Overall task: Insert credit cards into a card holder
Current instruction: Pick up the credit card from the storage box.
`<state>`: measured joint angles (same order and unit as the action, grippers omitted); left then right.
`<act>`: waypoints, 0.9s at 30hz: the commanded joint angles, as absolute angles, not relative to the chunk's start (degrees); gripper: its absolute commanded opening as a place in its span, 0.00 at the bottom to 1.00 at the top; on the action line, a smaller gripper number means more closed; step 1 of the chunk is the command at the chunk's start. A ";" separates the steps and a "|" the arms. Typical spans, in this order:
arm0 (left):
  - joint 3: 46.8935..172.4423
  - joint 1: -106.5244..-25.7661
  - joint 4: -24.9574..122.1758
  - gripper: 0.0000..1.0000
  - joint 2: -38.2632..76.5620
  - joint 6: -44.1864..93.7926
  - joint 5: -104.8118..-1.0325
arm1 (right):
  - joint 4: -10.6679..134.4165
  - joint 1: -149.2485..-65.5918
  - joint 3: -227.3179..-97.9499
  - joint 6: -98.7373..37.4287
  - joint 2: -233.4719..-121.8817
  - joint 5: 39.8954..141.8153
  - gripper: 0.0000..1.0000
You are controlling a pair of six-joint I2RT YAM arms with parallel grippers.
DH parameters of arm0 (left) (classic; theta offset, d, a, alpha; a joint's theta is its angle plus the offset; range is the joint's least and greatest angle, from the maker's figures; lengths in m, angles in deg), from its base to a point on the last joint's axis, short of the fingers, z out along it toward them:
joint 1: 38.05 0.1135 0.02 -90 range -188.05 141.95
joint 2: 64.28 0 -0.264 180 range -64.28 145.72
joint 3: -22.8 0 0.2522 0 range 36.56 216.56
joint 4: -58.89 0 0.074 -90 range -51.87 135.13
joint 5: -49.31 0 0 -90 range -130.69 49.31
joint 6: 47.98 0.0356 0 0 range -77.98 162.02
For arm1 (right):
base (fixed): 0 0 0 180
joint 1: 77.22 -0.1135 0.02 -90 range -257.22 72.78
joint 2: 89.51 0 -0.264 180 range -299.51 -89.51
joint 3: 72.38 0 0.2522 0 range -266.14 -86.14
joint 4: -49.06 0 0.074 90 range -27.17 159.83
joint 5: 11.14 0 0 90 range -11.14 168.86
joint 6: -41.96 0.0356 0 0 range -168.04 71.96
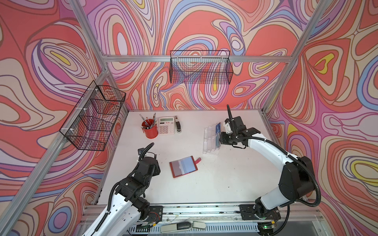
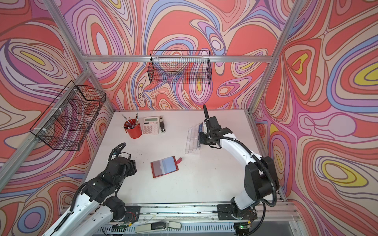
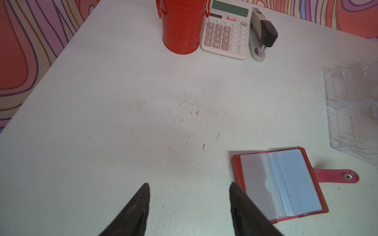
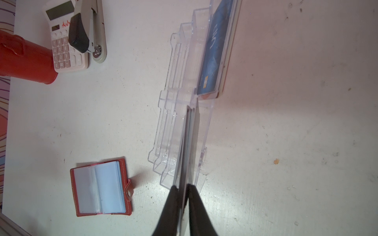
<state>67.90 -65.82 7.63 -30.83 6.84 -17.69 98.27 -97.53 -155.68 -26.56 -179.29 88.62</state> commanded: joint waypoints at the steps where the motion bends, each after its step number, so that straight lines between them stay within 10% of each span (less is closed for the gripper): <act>1: 67.50 -65.89 6.37 0.64 -30.88 6.27 -16.45 | 98.46 -97.43 -156.57 -27.48 -177.50 88.34 0.11; 27: 68.43 -65.82 4.63 0.63 -31.86 5.28 -18.71 | 100.37 -97.43 -155.90 -26.59 -171.78 80.69 0.00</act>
<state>67.90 -65.82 7.46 -30.92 6.65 -18.15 99.56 -97.51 -155.68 -26.89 -175.77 84.55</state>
